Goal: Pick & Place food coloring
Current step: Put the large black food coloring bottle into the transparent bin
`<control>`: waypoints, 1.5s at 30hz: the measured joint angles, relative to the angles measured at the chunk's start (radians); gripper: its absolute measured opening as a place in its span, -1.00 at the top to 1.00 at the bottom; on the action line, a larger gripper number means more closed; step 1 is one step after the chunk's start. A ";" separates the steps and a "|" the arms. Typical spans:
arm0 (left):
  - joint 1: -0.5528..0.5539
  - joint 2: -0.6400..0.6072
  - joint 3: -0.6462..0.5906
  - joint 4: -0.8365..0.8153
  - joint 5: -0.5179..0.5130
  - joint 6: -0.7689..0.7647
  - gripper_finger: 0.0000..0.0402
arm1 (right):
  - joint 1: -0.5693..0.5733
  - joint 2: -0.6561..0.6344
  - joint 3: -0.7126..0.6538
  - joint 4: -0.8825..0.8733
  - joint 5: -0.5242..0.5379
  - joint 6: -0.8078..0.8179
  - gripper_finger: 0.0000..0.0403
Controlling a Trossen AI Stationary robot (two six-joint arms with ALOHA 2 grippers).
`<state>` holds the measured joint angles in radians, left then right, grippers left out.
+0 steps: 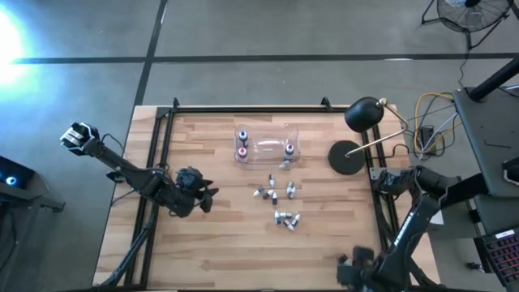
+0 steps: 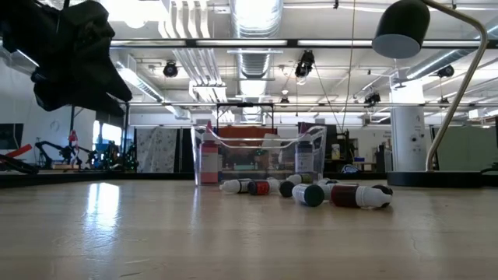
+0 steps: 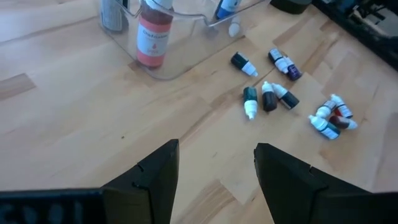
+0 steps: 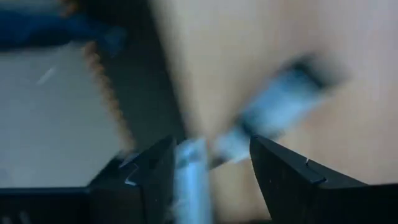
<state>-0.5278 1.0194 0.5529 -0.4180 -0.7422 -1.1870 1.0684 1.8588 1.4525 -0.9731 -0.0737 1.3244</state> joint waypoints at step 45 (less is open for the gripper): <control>0.000 0.029 0.000 -0.001 0.080 0.009 0.09 | 0.035 0.028 -0.316 0.230 -0.109 0.625 0.19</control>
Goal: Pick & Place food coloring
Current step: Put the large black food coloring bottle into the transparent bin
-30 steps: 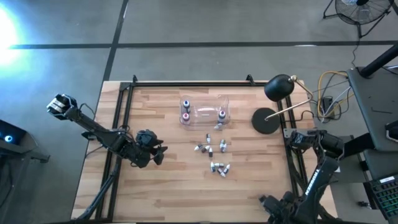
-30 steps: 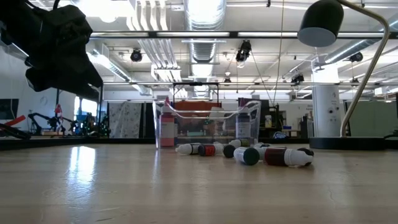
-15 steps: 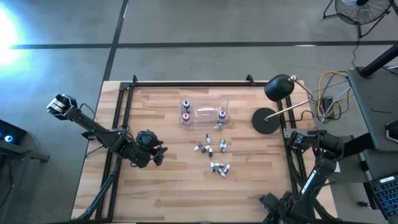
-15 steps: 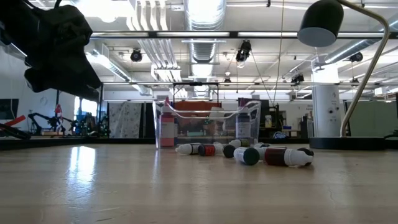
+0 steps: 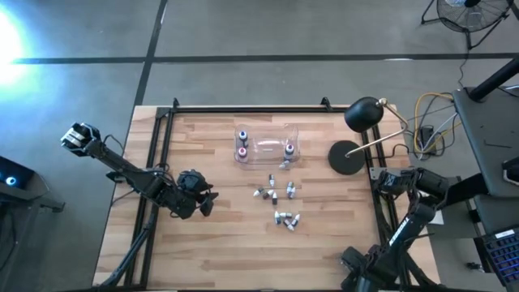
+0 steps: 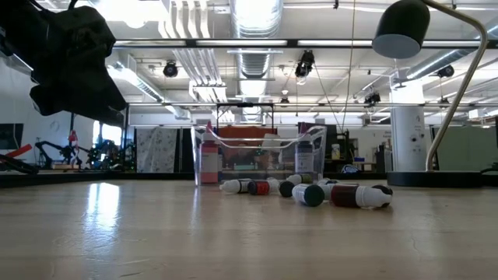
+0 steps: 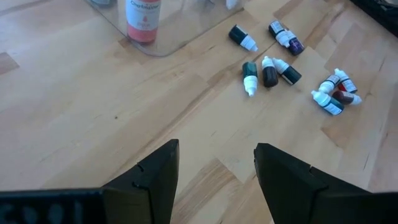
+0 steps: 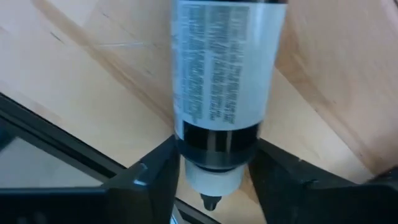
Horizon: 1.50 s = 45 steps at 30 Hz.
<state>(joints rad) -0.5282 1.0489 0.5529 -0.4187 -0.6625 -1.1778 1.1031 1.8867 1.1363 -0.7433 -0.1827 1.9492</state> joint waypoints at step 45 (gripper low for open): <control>-0.001 0.000 0.000 0.060 -0.030 0.105 0.09 | -0.628 -0.173 -0.233 -0.026 -0.948 -0.512 0.40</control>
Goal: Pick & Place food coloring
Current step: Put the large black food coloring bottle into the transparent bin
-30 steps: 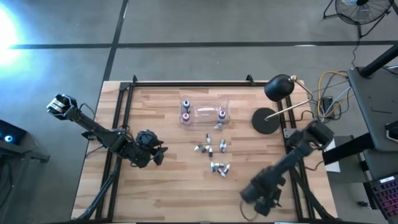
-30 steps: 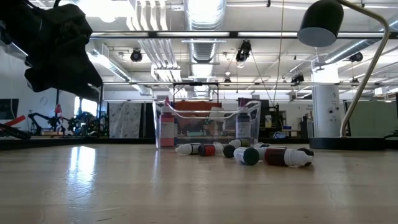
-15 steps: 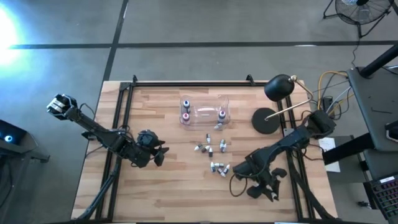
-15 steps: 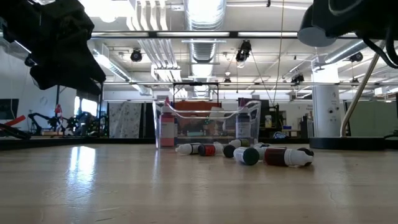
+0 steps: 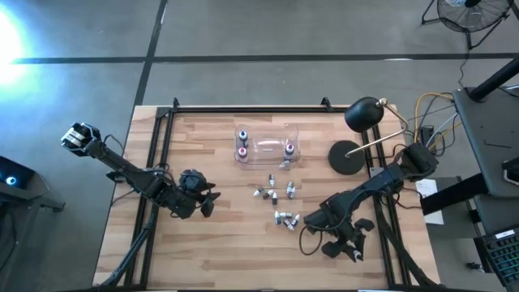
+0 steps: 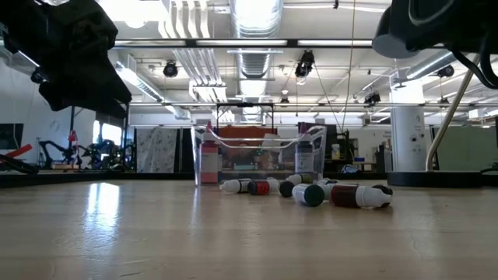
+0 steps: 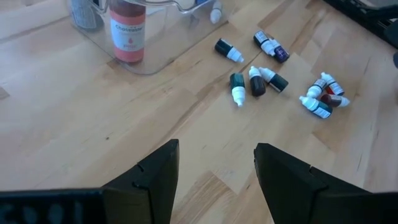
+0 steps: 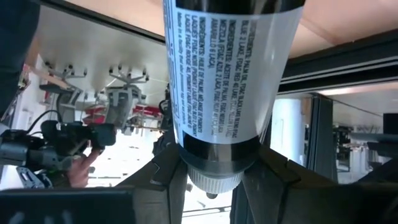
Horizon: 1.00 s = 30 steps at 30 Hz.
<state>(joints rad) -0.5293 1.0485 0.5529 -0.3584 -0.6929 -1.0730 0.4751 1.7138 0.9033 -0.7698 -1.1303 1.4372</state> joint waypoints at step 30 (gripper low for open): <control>0.000 0.000 0.000 0.000 -0.001 0.004 0.09 | 0.000 0.001 -0.015 0.030 0.012 -0.024 0.19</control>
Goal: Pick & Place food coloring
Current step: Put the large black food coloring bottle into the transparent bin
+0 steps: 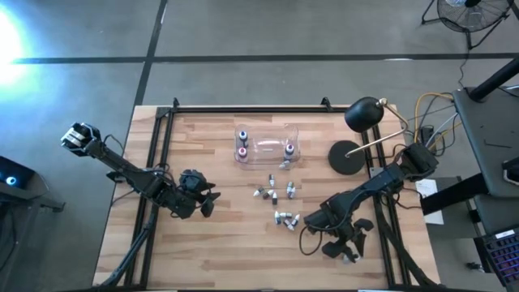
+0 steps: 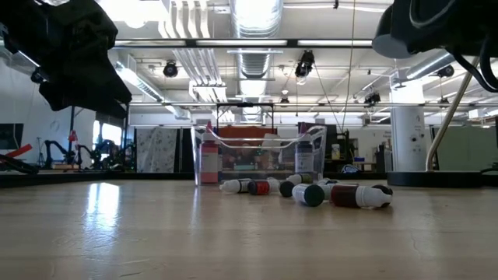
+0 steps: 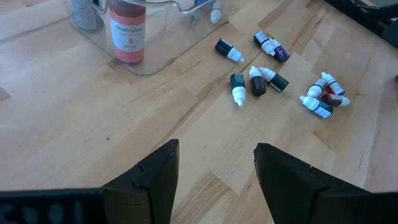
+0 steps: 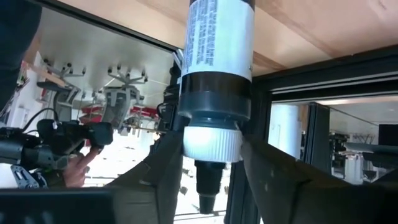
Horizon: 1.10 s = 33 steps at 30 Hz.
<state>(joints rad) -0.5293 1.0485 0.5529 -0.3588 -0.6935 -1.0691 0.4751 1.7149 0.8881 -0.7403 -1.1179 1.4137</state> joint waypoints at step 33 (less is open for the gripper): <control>0.000 0.000 0.000 0.000 0.000 0.018 0.09 | 0.092 -0.007 0.154 -0.141 0.311 0.032 -0.17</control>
<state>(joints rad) -0.5293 1.0485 0.5529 -0.3588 -0.6933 -1.0510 0.5669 1.7077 1.0419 -0.8815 -0.8073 1.4458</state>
